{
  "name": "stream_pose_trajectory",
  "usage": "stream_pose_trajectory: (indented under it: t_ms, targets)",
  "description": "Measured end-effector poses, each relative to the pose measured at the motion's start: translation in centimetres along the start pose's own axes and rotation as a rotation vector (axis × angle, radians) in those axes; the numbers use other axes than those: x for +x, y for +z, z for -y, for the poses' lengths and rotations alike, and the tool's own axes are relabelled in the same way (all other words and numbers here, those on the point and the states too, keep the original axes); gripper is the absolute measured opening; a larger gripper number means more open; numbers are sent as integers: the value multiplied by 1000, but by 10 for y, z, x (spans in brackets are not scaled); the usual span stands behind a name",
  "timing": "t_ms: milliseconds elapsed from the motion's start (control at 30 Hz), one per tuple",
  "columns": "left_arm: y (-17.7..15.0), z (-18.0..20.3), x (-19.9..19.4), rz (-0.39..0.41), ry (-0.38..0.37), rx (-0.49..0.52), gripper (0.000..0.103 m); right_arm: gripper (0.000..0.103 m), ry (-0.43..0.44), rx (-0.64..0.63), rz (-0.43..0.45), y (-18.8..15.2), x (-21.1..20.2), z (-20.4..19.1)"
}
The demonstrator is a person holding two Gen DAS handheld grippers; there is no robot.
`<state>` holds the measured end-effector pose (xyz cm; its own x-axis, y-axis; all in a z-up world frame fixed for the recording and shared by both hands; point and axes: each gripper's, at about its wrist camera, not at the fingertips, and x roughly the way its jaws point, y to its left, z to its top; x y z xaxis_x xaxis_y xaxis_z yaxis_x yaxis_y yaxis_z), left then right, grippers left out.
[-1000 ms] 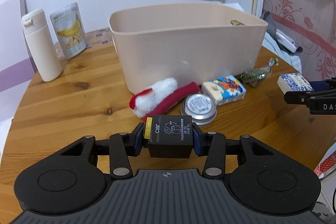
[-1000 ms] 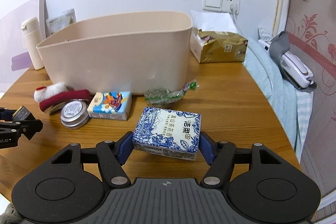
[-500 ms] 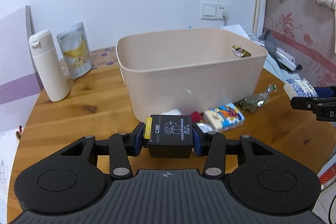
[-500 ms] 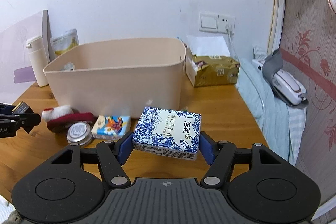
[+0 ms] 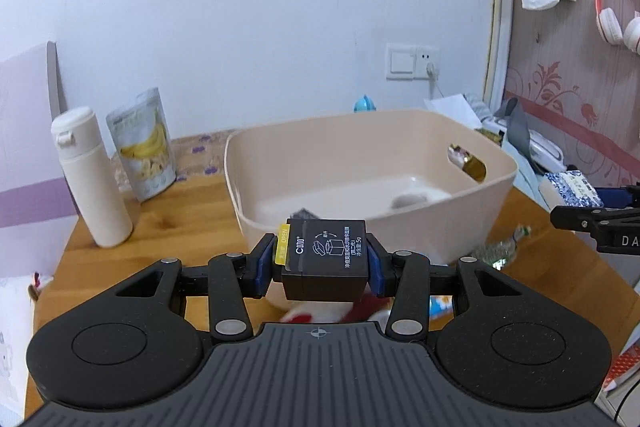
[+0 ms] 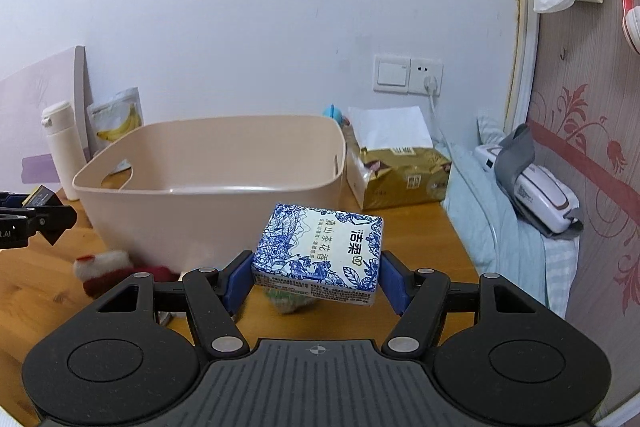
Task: Organize objects
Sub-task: 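Lift both boxes over the beige bin and open both tools to drop them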
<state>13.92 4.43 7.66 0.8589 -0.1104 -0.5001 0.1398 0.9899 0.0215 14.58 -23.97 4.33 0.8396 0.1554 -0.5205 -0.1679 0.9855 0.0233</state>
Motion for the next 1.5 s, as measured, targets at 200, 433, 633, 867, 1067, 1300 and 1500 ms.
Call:
stream_pose_trajectory:
  t_ms: [200, 433, 633, 867, 1067, 1300, 1500]
  targets:
    - [19, -5, 10, 28, 6, 17, 46, 64, -6, -2, 26, 16, 8, 0]
    - [34, -8, 33, 25, 9, 28, 46, 64, 11, 3, 43, 33, 20, -5]
    - [43, -9, 55, 11, -2, 37, 46, 64, 18, -3, 51, 47, 35, -8]
    - [53, -7, 83, -19, -11, 48, 46, 64, 38, 6, 42, 60, 58, -12]
    - [57, -5, 113, -56, -14, 62, 46, 64, 51, 10, 21, 68, 82, -13]
    - [59, 1, 140, -109, -14, 101, 46, 64, 65, 2, -26, 71, 107, -14]
    - [57, 5, 159, -164, -24, 115, 46, 64, 65, -40, -51, 73, 122, -18]
